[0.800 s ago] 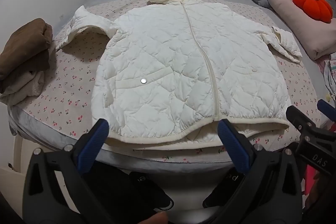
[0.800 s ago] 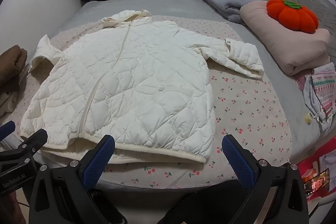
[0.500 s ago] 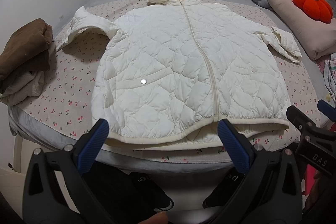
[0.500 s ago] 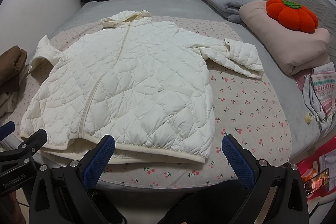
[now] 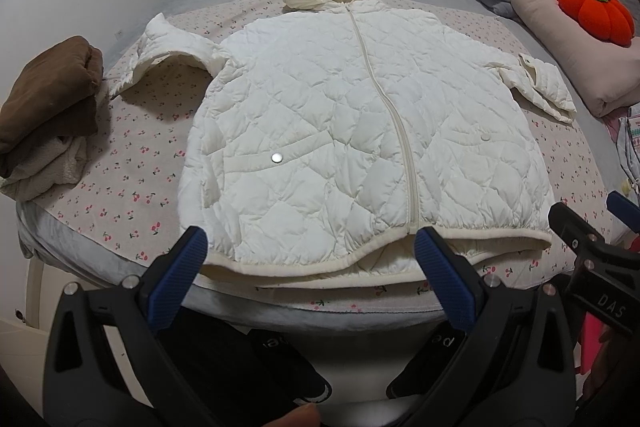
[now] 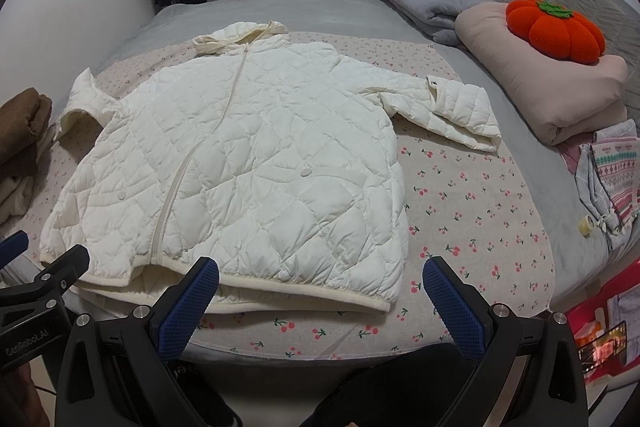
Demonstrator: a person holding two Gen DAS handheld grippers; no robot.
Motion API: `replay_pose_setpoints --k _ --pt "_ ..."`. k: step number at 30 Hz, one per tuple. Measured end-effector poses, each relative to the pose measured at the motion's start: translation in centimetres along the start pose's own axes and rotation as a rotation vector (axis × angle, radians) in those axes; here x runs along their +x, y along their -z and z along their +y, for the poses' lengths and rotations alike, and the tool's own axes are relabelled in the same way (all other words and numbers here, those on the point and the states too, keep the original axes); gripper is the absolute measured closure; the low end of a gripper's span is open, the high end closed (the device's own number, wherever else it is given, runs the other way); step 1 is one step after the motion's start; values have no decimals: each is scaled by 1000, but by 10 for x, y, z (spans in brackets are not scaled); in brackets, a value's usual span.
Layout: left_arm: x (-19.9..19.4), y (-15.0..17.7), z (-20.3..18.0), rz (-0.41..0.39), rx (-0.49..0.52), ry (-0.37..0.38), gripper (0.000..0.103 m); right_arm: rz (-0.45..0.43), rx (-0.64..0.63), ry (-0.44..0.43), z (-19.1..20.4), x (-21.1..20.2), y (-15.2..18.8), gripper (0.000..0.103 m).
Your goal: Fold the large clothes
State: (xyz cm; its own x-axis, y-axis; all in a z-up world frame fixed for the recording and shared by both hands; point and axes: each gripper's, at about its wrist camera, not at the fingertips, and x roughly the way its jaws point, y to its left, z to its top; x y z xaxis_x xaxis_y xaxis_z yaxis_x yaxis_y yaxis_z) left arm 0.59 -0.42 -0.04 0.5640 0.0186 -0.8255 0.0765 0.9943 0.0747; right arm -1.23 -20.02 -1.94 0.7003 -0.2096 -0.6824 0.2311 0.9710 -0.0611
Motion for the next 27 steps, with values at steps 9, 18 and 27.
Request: replay_pose_setpoints --k 9,18,27 --pt "-1 -1 1 1 0 0 0 1 3 3 -1 -1 -2 0" --pt "-1 -1 2 1 0 -3 0 -7 5 1 -2 0 -2 0" --pt "5 -3 11 -32 -6 -57 0 6 6 -5 -11 10 -2 0"
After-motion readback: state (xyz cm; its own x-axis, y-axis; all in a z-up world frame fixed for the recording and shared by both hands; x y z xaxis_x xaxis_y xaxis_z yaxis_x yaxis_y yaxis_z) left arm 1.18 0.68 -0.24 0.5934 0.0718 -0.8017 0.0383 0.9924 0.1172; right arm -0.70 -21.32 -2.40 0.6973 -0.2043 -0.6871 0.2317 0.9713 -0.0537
